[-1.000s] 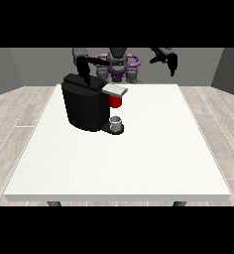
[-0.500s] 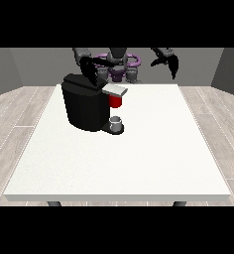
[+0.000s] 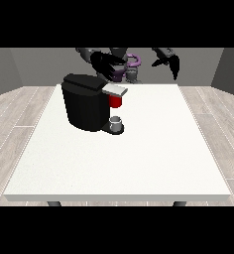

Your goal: Insert the coffee pod into the coffee machine and close the lid

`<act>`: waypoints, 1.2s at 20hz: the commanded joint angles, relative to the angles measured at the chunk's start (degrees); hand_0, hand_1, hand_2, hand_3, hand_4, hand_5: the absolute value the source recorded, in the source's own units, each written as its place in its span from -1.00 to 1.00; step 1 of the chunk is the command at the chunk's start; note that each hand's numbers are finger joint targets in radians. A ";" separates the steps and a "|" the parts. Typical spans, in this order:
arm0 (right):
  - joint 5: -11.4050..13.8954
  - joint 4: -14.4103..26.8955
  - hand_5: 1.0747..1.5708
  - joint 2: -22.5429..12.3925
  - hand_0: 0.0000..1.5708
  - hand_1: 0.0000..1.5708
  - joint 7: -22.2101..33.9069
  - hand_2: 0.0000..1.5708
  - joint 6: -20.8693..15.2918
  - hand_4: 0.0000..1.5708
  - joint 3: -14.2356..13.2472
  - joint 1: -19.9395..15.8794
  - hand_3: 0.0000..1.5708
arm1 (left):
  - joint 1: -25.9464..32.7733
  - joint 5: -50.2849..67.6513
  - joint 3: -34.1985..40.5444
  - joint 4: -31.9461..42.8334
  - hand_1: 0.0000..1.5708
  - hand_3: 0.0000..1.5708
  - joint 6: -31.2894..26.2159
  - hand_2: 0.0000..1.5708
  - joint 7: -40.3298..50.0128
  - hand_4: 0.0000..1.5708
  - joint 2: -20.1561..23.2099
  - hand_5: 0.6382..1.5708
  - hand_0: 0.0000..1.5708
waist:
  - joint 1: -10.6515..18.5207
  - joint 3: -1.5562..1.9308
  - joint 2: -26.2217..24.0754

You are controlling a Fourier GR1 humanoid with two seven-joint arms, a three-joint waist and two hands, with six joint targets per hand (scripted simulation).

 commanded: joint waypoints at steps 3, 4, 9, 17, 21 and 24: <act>2.63 1.64 1.00 2.32 -1.00 -1.00 -1.36 -1.00 -1.49 -1.00 2.09 -2.50 -1.00 | 0.52 -0.12 -0.85 -0.98 -1.00 -1.00 1.20 -1.00 0.43 -0.51 -0.80 1.00 -1.00 | 0.85 0.01 0.65; 3.85 -0.19 1.00 3.62 -1.00 -1.00 -0.43 -1.00 -1.25 -1.00 4.41 -3.42 -1.00 | 0.79 -0.47 0.95 2.99 -1.00 -1.00 0.49 -1.00 -5.31 -0.58 1.23 1.00 -1.00 | -0.48 -0.01 1.82; 6.75 3.32 1.00 3.24 -1.00 -1.00 1.65 -1.00 -4.15 -0.74 4.20 -8.91 -1.00 | -0.14 0.47 -2.07 -1.33 -1.00 -1.00 -1.77 -1.00 0.51 -0.49 0.40 1.00 -1.00 | 4.42 0.01 0.79; 7.65 5.50 1.00 2.05 -1.00 -1.00 0.02 -1.00 -4.77 -0.84 2.11 -16.39 -1.00 | -1.72 1.38 -0.45 0.00 -1.00 -1.00 -1.37 -1.00 -4.05 -0.49 1.40 1.00 -1.00 | 5.75 0.00 5.95; 9.06 8.13 1.00 -0.57 -1.00 -1.00 4.23 -1.00 -3.14 -1.00 1.88 -24.04 -1.00 | -5.15 2.23 -0.30 0.25 -1.00 -1.00 -2.42 -1.00 -4.03 -0.45 2.16 1.00 -1.00 | 7.95 -0.02 8.57; 11.38 8.43 1.00 3.67 -1.00 -1.00 3.48 -1.00 -7.37 -1.00 3.92 -21.48 -1.00 | -3.87 4.16 1.28 0.99 -1.00 -1.00 -3.98 -1.00 -2.46 -0.53 3.54 1.00 -1.00 | 8.23 -0.02 6.48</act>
